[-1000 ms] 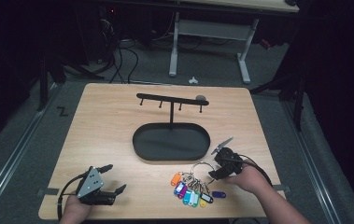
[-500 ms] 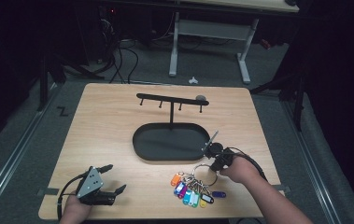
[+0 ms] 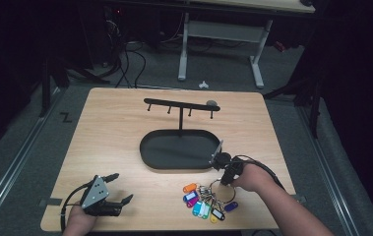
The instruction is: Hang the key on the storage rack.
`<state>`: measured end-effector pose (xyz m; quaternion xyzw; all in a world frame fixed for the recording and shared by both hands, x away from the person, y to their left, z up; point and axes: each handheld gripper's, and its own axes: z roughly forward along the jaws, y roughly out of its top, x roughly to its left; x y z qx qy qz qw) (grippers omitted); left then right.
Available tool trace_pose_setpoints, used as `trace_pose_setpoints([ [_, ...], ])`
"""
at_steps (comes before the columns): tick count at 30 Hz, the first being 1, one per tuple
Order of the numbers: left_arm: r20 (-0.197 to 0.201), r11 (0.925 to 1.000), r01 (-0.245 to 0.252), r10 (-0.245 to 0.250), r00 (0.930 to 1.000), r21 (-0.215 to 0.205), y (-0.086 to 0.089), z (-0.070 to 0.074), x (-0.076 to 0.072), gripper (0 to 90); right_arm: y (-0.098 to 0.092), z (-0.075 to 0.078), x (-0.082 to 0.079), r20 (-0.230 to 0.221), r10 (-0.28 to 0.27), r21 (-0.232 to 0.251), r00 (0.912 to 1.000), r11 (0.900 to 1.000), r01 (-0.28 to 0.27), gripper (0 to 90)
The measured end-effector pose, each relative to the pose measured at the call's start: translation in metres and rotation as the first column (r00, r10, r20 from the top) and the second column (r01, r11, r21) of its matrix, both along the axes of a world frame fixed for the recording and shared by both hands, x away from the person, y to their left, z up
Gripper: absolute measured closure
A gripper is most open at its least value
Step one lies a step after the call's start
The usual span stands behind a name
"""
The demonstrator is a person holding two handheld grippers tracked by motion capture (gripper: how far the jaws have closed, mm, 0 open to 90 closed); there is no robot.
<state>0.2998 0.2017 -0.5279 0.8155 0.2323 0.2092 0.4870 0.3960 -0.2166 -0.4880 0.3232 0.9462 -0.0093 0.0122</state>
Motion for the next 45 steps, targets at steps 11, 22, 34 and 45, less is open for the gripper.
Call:
trace_pose_setpoints([
  [11, 0.002, 1.0, 0.003, -0.003, 1.0, -0.002, 0.0, 0.0, 0.0, 15.1, -0.001, 0.0, 0.003, -0.03, 0.028, -0.001, 0.9992, 1.0, -0.028, 86.4],
  [22, 0.0, 1.0, 0.003, -0.003, 1.0, -0.002, 0.0, 0.0, 0.0, 15.1, -0.005, 0.038, 0.002, 0.025, 0.017, 0.052, 0.9995, 0.998, -0.019, 87.0],
  [34, 0.002, 1.0, 0.001, -0.001, 1.0, 0.001, 0.0, 0.0, 0.0, 15.1, 0.0, 0.106, -0.002, 0.083, 0.026, 0.093, 0.9962, 0.995, -0.034, 87.4],
  [45, 0.001, 1.0, 0.001, -0.001, 1.0, 0.002, 0.001, 0.0, 0.0, 15.1, 0.007, 0.167, 0.002, 0.162, 0.035, 0.078, 0.9862, 0.996, -0.048, 87.4],
])
